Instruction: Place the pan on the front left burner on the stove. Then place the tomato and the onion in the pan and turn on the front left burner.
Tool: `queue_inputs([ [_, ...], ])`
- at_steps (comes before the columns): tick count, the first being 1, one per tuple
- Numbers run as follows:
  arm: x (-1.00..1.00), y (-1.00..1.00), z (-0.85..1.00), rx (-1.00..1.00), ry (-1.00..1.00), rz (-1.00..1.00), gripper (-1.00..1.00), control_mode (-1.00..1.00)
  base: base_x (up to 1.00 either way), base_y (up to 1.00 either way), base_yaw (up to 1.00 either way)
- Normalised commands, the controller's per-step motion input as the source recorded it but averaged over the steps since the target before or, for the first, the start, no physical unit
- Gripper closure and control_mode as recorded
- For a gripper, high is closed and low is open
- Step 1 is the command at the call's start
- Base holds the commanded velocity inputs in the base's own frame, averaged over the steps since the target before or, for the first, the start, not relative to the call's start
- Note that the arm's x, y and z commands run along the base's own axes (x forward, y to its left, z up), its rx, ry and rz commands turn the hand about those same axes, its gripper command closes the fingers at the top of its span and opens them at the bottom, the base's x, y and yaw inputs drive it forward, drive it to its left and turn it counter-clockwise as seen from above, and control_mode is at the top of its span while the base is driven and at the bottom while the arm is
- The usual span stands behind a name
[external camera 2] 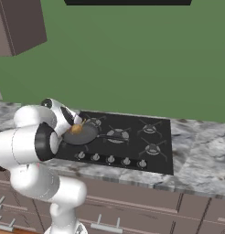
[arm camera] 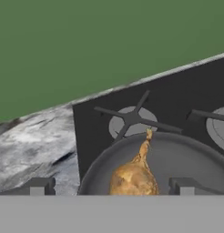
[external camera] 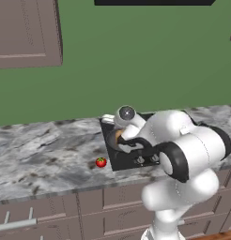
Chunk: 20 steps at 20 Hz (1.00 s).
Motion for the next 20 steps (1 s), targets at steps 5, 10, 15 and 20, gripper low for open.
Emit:
queue_inputs([
  [5,-0.50,0.10,0.86,0.01,0.00,0.00,-1.00,-1.00,0.00,0.00,0.00],
  [10,-0.43,0.22,0.70,0.00,0.01,0.00,-1.00,-1.00,0.00,0.00,0.00],
  [15,-0.44,0.30,0.37,0.00,0.09,0.01,-1.00,-1.00,0.00,0.00,0.00],
  [20,-0.56,0.25,0.07,0.00,0.10,0.03,-1.00,-1.00,0.00,0.00,0.00],
])
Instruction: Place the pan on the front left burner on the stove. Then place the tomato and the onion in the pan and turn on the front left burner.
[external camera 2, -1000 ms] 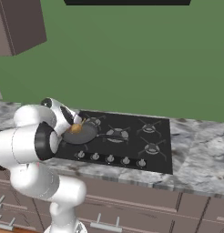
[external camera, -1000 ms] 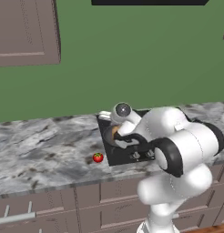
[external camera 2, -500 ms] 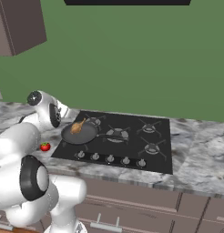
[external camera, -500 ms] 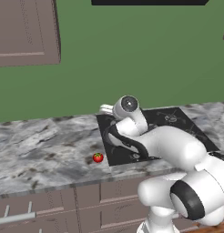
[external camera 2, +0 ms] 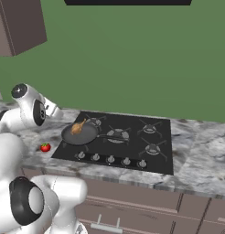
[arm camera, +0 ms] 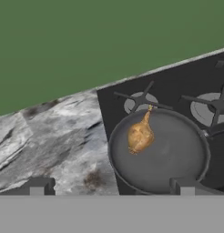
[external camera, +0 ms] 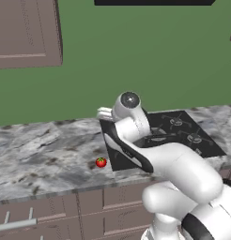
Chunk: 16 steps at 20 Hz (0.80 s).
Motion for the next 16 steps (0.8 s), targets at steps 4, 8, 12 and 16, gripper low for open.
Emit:
queue_inputs([
  [4,-0.65,0.19,0.00,0.00,0.09,0.03,-1.00,-1.00,0.00,0.00,0.00],
  [8,-0.66,0.11,0.00,0.00,0.05,0.01,-1.00,-1.00,0.00,0.00,0.00],
  [12,-0.53,0.04,-0.07,0.00,0.01,0.01,-1.00,-1.00,0.00,0.00,0.00],
  [16,-0.27,0.06,-0.16,0.00,0.03,0.01,-1.00,-1.00,0.00,0.00,0.00],
])
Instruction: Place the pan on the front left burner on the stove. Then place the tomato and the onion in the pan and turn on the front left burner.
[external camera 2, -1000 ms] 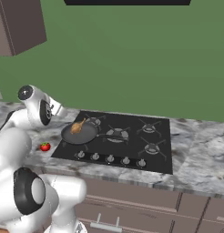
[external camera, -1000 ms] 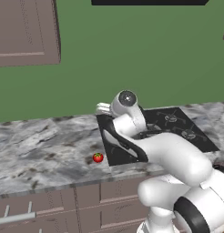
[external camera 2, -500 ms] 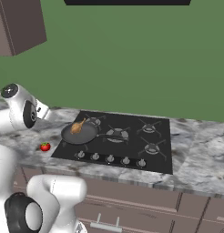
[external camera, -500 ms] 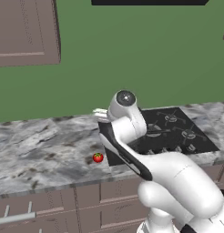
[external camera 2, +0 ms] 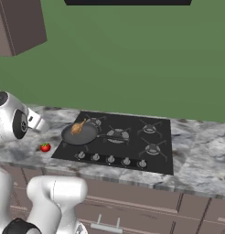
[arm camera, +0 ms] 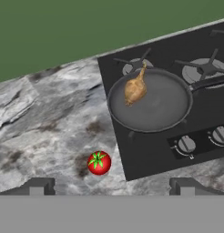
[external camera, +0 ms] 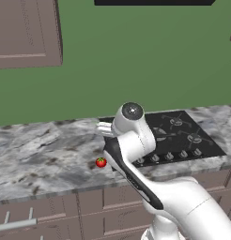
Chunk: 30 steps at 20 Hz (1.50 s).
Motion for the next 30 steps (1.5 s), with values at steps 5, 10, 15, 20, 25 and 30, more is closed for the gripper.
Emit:
queue_inputs([
  [5,-0.07,0.08,-0.20,0.00,0.09,0.05,-1.00,-1.00,0.00,0.00,0.00],
  [10,0.00,0.15,-0.27,0.00,0.11,0.08,-1.00,-1.00,0.00,0.00,0.00],
  [15,0.00,0.32,-0.25,-0.02,0.09,0.01,-1.00,-1.00,0.00,0.00,0.00],
  [20,0.00,0.18,-0.26,-0.03,0.01,0.00,-1.00,-1.00,0.00,0.00,0.00],
  [25,0.00,0.00,-0.20,-0.02,-0.05,-0.05,-1.00,-1.00,0.00,0.00,0.00],
  [30,0.00,0.00,-0.14,0.00,-0.01,-0.03,-1.00,-1.00,0.00,0.00,0.00],
])
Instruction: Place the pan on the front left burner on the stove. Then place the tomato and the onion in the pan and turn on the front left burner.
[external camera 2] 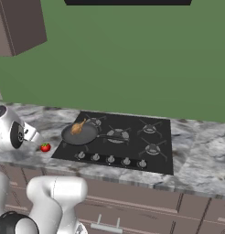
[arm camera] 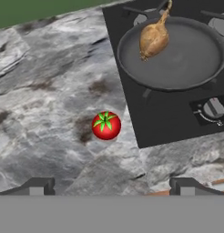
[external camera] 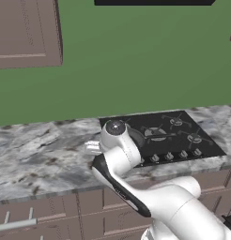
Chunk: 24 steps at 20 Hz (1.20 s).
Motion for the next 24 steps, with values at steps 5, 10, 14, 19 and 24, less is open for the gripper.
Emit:
queue_inputs([
  [5,0.00,0.00,-0.19,0.00,0.00,0.00,-1.00,-1.00,0.00,0.00,0.00],
  [10,0.05,0.00,-0.20,0.00,0.00,0.00,-1.00,-1.00,0.00,0.00,0.00],
  [14,0.14,-0.01,-0.13,0.00,0.00,0.00,-1.00,-1.00,0.00,0.00,0.00],
  [19,0.20,0.00,-0.13,0.00,0.00,0.00,-1.00,-1.00,0.00,0.00,0.00],
  [24,0.14,0.00,-0.19,0.00,0.00,0.00,-1.00,-1.00,0.00,0.00,0.00],
])
